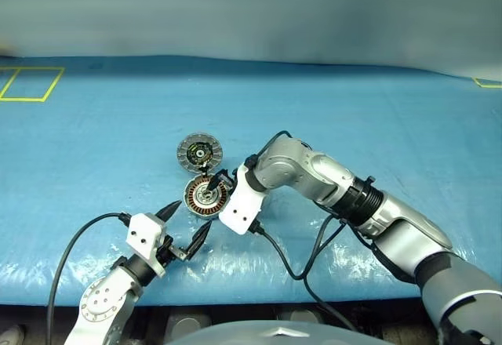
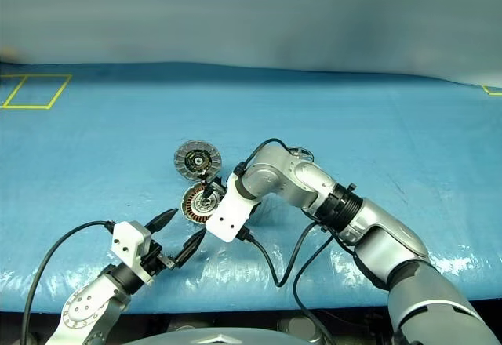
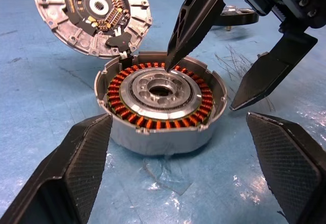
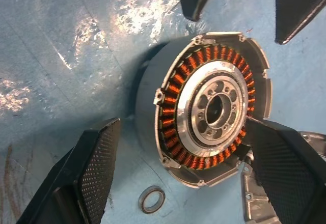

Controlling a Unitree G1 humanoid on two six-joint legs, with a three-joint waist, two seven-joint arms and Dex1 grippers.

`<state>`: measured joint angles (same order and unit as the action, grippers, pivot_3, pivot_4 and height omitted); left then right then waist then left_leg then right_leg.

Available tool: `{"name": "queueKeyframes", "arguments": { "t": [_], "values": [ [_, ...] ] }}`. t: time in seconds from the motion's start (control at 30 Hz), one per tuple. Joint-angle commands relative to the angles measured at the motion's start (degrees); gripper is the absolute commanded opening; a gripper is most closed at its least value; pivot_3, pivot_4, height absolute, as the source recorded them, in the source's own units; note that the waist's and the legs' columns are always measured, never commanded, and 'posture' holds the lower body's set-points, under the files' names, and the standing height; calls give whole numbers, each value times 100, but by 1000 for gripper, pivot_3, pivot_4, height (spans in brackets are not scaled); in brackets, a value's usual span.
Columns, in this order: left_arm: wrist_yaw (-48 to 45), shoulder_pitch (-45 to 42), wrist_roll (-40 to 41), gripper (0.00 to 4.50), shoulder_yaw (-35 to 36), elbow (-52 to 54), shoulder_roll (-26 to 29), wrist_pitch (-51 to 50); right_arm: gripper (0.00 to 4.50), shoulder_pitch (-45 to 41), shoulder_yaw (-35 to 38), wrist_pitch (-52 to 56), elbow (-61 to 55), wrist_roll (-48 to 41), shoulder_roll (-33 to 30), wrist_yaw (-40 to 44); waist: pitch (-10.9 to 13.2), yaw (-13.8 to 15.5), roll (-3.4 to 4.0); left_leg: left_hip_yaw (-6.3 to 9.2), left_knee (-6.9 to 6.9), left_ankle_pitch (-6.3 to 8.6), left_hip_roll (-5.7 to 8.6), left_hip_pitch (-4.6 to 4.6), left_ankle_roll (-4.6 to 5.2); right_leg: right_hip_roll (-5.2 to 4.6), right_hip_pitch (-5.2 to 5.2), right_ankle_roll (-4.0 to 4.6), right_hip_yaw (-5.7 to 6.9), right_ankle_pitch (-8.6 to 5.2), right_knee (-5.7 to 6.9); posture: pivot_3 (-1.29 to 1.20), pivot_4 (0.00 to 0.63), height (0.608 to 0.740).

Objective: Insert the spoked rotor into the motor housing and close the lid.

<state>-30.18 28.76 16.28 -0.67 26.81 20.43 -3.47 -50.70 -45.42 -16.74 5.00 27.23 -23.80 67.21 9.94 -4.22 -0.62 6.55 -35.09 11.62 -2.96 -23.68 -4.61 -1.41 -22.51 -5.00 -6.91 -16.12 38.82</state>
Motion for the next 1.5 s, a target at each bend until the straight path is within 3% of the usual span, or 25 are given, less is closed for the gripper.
{"name": "queueKeyframes", "arguments": {
  "t": [0.03, 0.17, 0.33, 0.47, 0.63, 0.73, 0.93, 1.5],
  "values": [
    [-53, -1, 3, 4500, -34, 147, 17, 105, 4114, -180, 470, 159, -427, -401, 3, 171, 0, 1, 0, 0, 0, 0, 0, 0, 0, 0, 0, 0, 0, 0, 0, 0, 150, 740],
    [-153, -52, 20, 4500, -35, 163, 116, 57, 4114, -142, 1017, 777, -790, -902, -74, 359, 0, 20, 0, 1, -1, 0, 0, 0, 0, 0, 2, 1, 1, 1, 0, 0, 150, 740],
    [-205, -163, 73, 4500, 25, 226, 213, -50, 4114, 337, 1865, 2575, -1460, -1299, -69, 91, -1, 44, -2, 4, 0, 0, 0, 1, 0, 0, 4, 2, 3, 1, 2, 0, 150, 740],
    [-234, -77, 153, 4500, 75, 302, 245, -88, 4114, 1139, 2619, 4294, -2229, -1445, 81, -576, -2, 62, -2, 6, 2, 0, 3, -3, 0, -1, 3, 4, 2, 0, 0, 0, 150, 740],
    [-271, 2, 271, 4500, 116, 373, 286, -176, 4114, 2442, 3319, 6327, -3278, -1623, 1002, -1856, -2, 40, -1, 6, 7, 0, 1, -4, 0, 1, -5, 6, 2, -3, 4, 0, 150, 740],
    [-289, -61, 313, 4500, 76, 370, 293, -202, 4114, 3175, 3288, 6529, -3414, -1550, 1491, -2694, -3, 34, -1, 4, 4, 0, 1, -4, -1, 0, -4, -15, 1, -16, 4, 0, 150, 740],
    [-283, -175, 320, 4500, -6, 346, 285, -243, 4114, 3761, 3285, 6116, -3077, -1630, 1913, -3732, -4, 18, -4, -3, -9, -4, 1, -1, -4, 0, -2, 3, -5, -28, 3, 0, 150, 740],
    [-158, -211, 249, 4500, -9, 413, 280, -347, 4114, 4037, 2614, 5050, -1846, -2122, 1840, -4085, -4, -10, -4, -3, -3, -4, -1, -2, -3, 0, -3, 6, -6, -29, 3, 0, 150, 740]
  ]
}}
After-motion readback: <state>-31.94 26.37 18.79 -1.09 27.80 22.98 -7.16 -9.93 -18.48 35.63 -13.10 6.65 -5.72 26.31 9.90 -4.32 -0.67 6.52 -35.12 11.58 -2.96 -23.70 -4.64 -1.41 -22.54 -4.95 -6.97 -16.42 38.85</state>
